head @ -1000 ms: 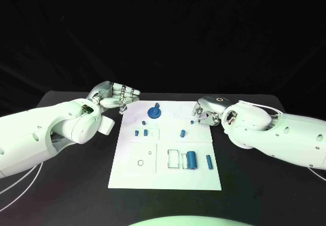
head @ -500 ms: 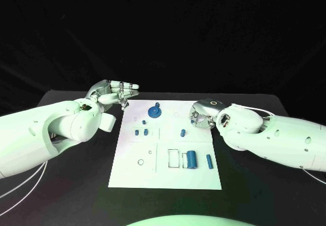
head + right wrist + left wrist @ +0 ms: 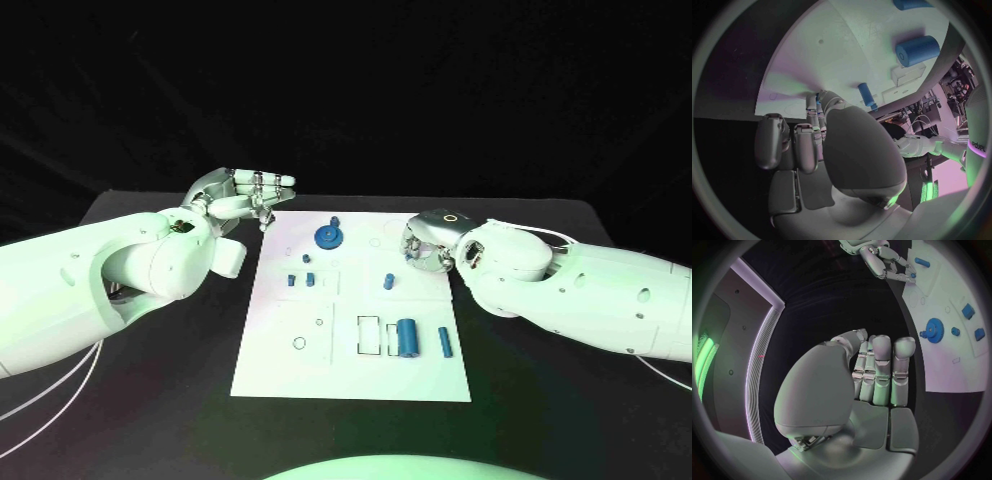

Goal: Assemble the parts on the task board

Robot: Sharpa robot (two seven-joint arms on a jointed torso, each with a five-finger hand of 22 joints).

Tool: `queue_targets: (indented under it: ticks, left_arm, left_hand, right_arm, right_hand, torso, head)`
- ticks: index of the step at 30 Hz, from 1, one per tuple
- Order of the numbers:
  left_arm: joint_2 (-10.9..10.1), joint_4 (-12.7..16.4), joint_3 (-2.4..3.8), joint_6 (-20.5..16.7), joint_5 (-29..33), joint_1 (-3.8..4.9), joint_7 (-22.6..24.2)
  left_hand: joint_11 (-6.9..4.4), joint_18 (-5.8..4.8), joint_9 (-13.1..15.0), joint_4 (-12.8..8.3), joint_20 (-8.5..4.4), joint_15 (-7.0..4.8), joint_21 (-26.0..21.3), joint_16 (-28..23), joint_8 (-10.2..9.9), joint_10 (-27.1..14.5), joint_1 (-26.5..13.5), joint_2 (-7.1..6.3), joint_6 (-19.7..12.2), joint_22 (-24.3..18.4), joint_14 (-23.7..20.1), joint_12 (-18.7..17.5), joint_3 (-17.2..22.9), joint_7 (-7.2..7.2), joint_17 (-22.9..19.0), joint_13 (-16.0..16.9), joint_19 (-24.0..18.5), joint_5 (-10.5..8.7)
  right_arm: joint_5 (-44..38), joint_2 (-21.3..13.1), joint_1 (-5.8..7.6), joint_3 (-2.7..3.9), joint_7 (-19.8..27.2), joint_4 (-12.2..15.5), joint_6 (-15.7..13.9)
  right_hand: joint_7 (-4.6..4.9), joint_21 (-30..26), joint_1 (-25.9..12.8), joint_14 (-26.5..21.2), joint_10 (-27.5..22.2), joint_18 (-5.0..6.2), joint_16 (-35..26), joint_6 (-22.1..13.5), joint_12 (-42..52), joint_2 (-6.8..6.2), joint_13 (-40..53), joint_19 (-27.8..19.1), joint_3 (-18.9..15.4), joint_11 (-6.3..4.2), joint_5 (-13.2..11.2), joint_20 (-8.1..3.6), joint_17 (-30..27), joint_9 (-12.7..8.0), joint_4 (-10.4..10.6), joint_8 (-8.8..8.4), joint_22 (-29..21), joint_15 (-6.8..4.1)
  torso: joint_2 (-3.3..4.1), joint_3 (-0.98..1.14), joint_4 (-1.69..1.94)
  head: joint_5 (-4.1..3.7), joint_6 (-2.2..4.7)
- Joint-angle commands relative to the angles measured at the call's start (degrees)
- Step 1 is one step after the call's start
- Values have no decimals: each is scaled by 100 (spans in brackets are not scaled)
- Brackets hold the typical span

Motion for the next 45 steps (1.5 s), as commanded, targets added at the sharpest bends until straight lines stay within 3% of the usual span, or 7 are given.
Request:
queue_targets:
  ticks: [1,7,12,21,32,40,45]
  left_arm:
    - [3,25,3,37,64,9,78]
    - [2,20,3,30,64,9,55]
    - [3,19,3,23,64,9,39]
    - [5,7,3,8,64,9,4]
    - [15,-23,2,22,64,9,-25]
    - [30,-68,2,48,64,9,-44]
    - [43,-105,1,59,64,8,-55]
  left_hand:
    - [-2,119,-9,-39,-14,-12,-48,-25,-29,-50,6,71,-6,-19,-40,21,12,29,-14,8,-45,10]
    - [3,125,-15,-57,-12,-9,-78,-44,-30,-65,17,75,-15,-43,-51,29,14,37,-41,11,-59,11]
    - [8,127,-19,-70,-11,-7,-89,-53,-32,-76,24,76,-22,-52,-57,33,16,42,-55,12,-63,12]
    - [18,133,-31,-104,-7,-1,-128,-79,-36,-105,48,89,-41,-83,-74,45,28,55,-96,15,-78,14]
    - [35,139,-45,-124,-2,9,-167,-99,-45,-143,49,91,-71,-113,-91,52,31,74,-128,15,-95,13]
    - [46,142,-55,-132,4,18,-194,-112,-51,-172,39,91,-93,-134,-103,56,29,84,-151,15,-107,12]
    - [48,143,-58,-133,6,20,-201,-116,-53,-180,36,91,-99,-140,-107,57,29,87,-159,15,-111,12]
  right_arm:
    - [-88,21,-30,-18,-48,-36,342]
    - [-98,39,-42,-20,-94,-57,472]
    - [-155,46,-45,-22,-120,-53,402]
    - [-202,0,-48,-23,-69,6,-2]
    - [-188,-96,-49,-17,6,112,-462]
    - [-109,-268,-23,14,7,345,-583]
    - [-29,-487,12,50,-16,724,-622]
  right_hand:
    - [5,38,-34,339,50,-117,27,36,-25,-19,-22,44,78,-17,-50,5,272,4,-20,-25,583,11]
    - [-14,98,-57,345,113,-129,44,96,-38,-26,-38,72,215,-31,-78,-1,292,18,-72,-16,629,-1]
    - [-32,132,-94,346,175,-135,52,153,-52,-12,-53,87,358,-47,-102,-13,294,33,-133,-9,660,-15]
    - [-61,229,-125,345,274,-155,53,246,-79,51,-75,132,658,-75,-198,-37,282,65,-279,4,735,-41]
    - [-62,275,-266,342,320,-165,50,280,-130,-13,-104,151,876,-81,-234,-41,262,84,-388,-12,780,-41]
    - [-68,286,-349,341,345,-168,48,295,-143,-60,-111,155,924,-85,-266,-42,253,93,-418,-17,794,-44]
    - [-71,292,-374,340,354,-169,48,302,-146,-73,-113,158,935,-87,-276,-42,252,96,-425,-18,799,-44]
  torso:
    - [4,2,-1]
    - [-1,0,-3]
    - [-2,3,-4]
    - [-8,3,4]
    - [-7,2,-3]
    - [-12,2,-9]
    - [-10,4,-3]
  head:
    - [0,-12]
    - [-4,-28]
    - [-6,-35]
    - [-14,-29]
    - [-8,-3]
    - [-1,9]
    - [9,15]
